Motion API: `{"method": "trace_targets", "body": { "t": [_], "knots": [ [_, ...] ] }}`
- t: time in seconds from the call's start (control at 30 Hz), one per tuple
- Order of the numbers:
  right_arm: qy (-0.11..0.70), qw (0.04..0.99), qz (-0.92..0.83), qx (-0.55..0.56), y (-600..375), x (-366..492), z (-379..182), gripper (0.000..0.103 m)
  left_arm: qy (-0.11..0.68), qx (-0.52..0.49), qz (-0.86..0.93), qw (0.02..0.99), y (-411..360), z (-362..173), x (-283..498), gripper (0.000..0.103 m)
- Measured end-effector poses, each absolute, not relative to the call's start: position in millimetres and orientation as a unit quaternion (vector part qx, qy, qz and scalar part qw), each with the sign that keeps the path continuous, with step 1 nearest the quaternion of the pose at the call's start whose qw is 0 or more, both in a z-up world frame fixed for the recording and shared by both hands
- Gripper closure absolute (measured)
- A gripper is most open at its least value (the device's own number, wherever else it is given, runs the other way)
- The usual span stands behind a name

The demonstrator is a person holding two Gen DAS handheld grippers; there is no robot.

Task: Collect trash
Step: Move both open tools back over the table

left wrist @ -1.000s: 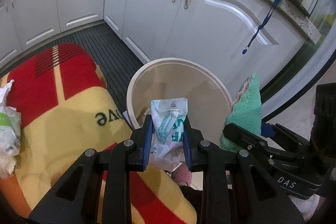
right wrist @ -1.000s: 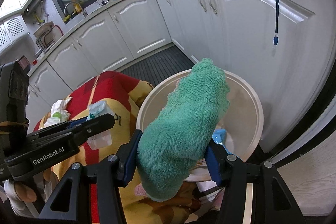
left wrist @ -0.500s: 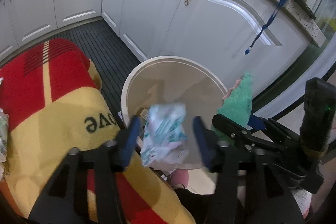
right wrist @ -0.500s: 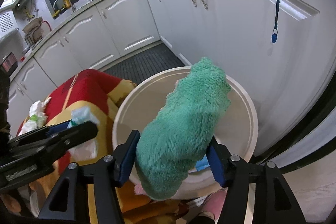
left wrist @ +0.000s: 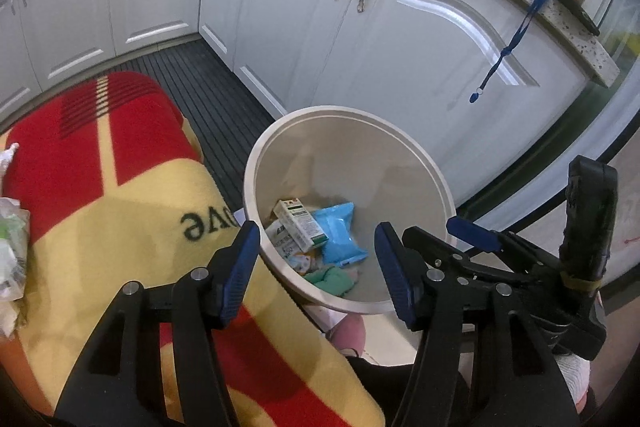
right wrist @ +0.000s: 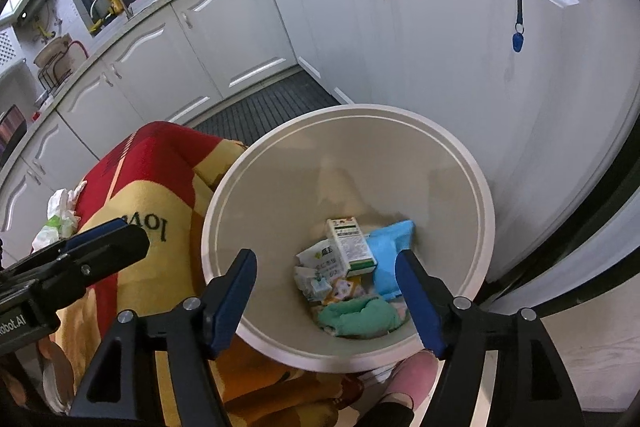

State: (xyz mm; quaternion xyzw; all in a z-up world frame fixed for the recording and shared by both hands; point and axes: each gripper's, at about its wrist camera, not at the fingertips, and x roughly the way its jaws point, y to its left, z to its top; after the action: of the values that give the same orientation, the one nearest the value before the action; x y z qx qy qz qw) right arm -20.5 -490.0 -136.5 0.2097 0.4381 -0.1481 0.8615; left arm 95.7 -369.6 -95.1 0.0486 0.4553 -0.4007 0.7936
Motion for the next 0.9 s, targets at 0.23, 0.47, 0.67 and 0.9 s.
{"method": "trace_targets", "body": {
  "t": [0.23,0.47,0.67,0.9],
  "knots": [
    [0.433,0.867,-0.141,0.202,-478,-22,-127,0.034,0.443,0.051,-0.389,0.806,-358,-85,89,0.045],
    [0.42,0.877,-0.13,0.193,-462,-24,-110,0.033,0.427,0.057,-0.373,0.822,-336,-74,79,0.045],
    [0.407,0.886,-0.117,0.191,-442,-24,-94,0.031,0.419,0.053,-0.353,0.835,-310,-67,75,0.045],
    [0.399,0.894,-0.091,0.181,-413,-19,-81,0.029,0.412,0.05,-0.333,0.847,-280,-61,70,0.045]
  ]
}}
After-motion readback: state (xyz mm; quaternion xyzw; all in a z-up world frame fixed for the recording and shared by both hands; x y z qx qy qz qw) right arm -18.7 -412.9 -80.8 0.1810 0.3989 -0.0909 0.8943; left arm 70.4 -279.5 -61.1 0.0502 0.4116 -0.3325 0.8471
